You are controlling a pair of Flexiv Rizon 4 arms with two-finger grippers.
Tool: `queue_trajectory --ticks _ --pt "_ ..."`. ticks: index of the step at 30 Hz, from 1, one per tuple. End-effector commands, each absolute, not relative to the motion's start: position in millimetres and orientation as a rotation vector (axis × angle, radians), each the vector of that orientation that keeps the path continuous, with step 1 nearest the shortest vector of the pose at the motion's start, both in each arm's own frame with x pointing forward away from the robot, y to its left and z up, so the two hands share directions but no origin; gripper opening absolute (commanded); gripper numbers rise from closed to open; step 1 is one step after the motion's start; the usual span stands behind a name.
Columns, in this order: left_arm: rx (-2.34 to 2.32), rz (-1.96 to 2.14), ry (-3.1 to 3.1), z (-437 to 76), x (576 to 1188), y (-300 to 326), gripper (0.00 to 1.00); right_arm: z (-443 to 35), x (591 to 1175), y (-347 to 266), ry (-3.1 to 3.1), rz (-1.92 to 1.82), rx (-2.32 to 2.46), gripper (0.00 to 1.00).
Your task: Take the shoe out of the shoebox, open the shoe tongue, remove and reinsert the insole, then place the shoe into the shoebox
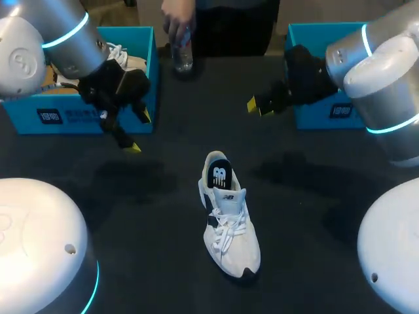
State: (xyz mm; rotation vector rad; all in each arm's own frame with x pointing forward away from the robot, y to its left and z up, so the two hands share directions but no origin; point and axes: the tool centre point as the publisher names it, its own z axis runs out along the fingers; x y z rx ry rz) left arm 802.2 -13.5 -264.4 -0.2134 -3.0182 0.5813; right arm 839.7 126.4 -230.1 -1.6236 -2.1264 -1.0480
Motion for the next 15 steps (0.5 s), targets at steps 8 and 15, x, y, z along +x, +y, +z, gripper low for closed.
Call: queue_trajectory --ticks 8,15 --pt "-0.415 0.550 -2.993 -232.1 830.1 21.4 1.00 -212.1 850.6 146.5 -2.156 -0.037 -1.550 0.00" --pt "-0.415 0.550 -2.993 -232.1 830.1 21.4 1.00 -213.6 850.6 149.2 -2.124 0.006 -1.598 0.00"
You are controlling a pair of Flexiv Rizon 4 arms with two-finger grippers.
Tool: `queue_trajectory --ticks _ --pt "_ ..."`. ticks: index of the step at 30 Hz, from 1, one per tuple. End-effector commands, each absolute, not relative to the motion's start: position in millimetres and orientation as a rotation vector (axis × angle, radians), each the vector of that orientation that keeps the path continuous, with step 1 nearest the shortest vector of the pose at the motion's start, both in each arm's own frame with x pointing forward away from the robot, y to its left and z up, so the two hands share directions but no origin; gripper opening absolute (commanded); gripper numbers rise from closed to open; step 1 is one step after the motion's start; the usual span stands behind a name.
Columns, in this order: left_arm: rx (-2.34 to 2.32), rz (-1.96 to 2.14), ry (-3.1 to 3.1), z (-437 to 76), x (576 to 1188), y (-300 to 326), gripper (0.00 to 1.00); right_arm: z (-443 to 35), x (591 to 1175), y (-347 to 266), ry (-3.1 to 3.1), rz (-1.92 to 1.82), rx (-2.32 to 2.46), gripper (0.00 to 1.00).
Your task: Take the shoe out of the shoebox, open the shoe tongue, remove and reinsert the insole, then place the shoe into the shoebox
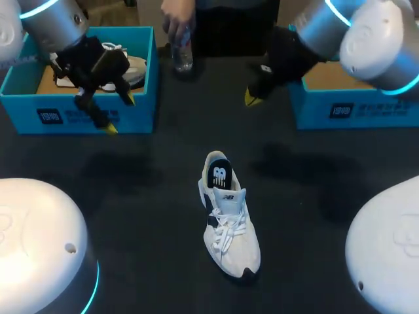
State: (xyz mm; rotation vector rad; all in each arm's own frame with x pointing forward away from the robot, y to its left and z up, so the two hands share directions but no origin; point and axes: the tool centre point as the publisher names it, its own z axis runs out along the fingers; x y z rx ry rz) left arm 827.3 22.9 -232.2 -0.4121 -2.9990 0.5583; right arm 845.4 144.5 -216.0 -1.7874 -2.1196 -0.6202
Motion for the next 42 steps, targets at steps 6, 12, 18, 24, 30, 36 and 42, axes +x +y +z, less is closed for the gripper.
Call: queue_trajectory --ticks 6,12,18,24,30,36,42 --pt "-0.415 0.550 -2.993 -232.1 830.1 21.4 1.00 -213.6 850.6 149.2 -2.124 0.006 -1.598 0.00" --pt "-0.683 0.546 -2.960 -230.0 840.2 32.7 1.00 -211.9 835.6 165.1 -2.129 -0.001 -1.677 0.00" --pt "-0.907 0.504 -2.935 -225.3 864.1 51.7 1.00 -206.6 803.9 170.2 -2.112 -0.055 -1.853 0.00" --pt "-1.098 0.516 -2.906 -223.4 882.2 71.1 1.00 -192.2 770.5 183.5 -2.228 -0.058 -1.994 0.00" --pt "-1.135 0.496 -2.884 -224.6 888.6 74.9 1.00 -193.9 753.4 197.0 -2.387 -0.130 -1.970 0.00" --pt "-1.135 0.496 -2.884 -224.6 888.6 74.9 1.00 -193.9 753.4 197.0 -2.387 -0.130 -1.970 0.00" --pt "-1.135 0.496 -2.884 -224.6 888.6 74.9 1.00 -192.6 757.4 199.2 -2.430 -0.121 -1.966 0.00"
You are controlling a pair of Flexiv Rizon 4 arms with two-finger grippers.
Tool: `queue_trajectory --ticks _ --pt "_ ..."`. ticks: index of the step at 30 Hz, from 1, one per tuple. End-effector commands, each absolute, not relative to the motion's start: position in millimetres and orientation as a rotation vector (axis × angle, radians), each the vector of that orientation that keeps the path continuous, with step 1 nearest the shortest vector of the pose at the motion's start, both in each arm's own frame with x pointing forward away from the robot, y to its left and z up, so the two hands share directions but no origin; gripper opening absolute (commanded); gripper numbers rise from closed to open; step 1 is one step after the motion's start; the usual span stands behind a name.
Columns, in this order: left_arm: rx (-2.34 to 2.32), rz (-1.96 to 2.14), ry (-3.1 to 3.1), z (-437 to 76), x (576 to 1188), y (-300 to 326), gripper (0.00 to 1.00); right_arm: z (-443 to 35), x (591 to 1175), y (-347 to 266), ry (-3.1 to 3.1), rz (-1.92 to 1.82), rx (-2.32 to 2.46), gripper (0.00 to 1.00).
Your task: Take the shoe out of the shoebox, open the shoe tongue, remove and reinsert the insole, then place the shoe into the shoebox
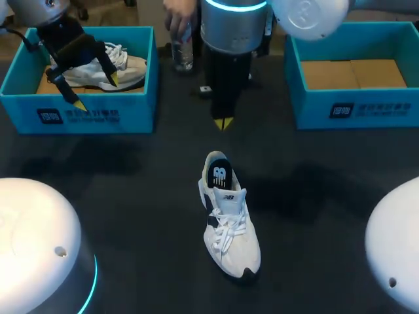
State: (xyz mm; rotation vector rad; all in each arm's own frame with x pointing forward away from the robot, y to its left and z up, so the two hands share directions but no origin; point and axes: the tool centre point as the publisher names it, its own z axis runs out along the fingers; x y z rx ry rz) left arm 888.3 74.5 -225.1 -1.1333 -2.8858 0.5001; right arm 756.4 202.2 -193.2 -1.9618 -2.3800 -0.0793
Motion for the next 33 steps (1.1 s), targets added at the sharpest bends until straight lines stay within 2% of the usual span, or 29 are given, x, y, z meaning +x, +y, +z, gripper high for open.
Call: queue_trajectory --ticks 1,12,29,33 --pt "-1.135 0.496 -2.884 -224.6 888.6 74.9 1.00 -193.8 757.2 200.9 -2.434 -0.126 -1.969 0.00" --pt "-1.135 0.496 -2.884 -224.6 888.6 74.9 1.00 -236.3 725.3 215.5 -2.413 -0.054 -2.070 0.00" --pt "-1.135 0.496 -2.884 -224.6 888.6 74.9 1.00 -243.0 716.2 215.4 -2.355 -0.074 -2.097 0.00" --pt "-1.135 0.496 -2.884 -224.6 888.6 74.9 1.00 -267.1 714.5 213.7 -2.374 -0.150 -2.093 0.00"
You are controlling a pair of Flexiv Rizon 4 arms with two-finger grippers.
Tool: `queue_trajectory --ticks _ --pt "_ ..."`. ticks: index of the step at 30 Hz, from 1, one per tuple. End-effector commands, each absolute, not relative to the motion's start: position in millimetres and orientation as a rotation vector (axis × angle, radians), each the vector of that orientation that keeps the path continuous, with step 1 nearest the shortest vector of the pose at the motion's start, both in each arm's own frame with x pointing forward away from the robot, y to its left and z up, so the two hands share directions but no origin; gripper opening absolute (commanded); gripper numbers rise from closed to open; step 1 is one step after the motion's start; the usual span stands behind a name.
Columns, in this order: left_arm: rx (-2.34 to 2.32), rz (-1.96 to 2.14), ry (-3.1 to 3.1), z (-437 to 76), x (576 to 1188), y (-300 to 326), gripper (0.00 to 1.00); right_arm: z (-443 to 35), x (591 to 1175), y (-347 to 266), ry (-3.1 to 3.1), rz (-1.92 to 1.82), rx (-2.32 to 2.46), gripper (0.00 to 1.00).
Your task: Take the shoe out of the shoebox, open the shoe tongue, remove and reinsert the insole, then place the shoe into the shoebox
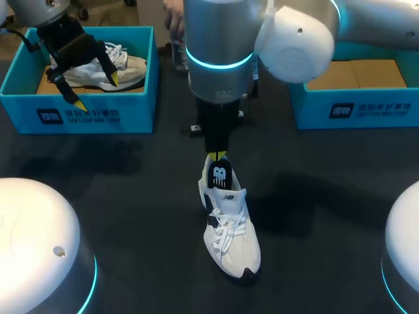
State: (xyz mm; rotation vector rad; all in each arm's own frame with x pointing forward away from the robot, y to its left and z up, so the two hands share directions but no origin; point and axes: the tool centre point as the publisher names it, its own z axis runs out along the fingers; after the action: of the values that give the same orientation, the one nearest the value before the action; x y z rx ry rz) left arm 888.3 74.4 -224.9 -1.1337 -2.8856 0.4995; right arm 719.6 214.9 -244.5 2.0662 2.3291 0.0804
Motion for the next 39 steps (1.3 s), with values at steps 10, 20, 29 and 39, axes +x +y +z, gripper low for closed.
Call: queue_trajectory --ticks 10,20,29,39 --pt "-1.135 0.496 -2.884 -224.6 888.6 74.9 1.00 -311.8 713.9 200.9 2.336 0.220 2.061 0.00" --pt "-1.135 0.496 -2.884 -224.6 888.6 74.9 1.00 -324.8 738.2 198.8 2.342 0.267 2.039 0.00" --pt "-1.135 0.496 -2.884 -224.6 888.6 74.9 1.00 -351.5 751.3 200.3 2.293 0.315 2.039 0.00" --pt "-1.135 0.496 -2.884 -224.6 888.6 74.9 1.00 -383.6 761.1 214.1 2.285 0.331 2.093 0.00"
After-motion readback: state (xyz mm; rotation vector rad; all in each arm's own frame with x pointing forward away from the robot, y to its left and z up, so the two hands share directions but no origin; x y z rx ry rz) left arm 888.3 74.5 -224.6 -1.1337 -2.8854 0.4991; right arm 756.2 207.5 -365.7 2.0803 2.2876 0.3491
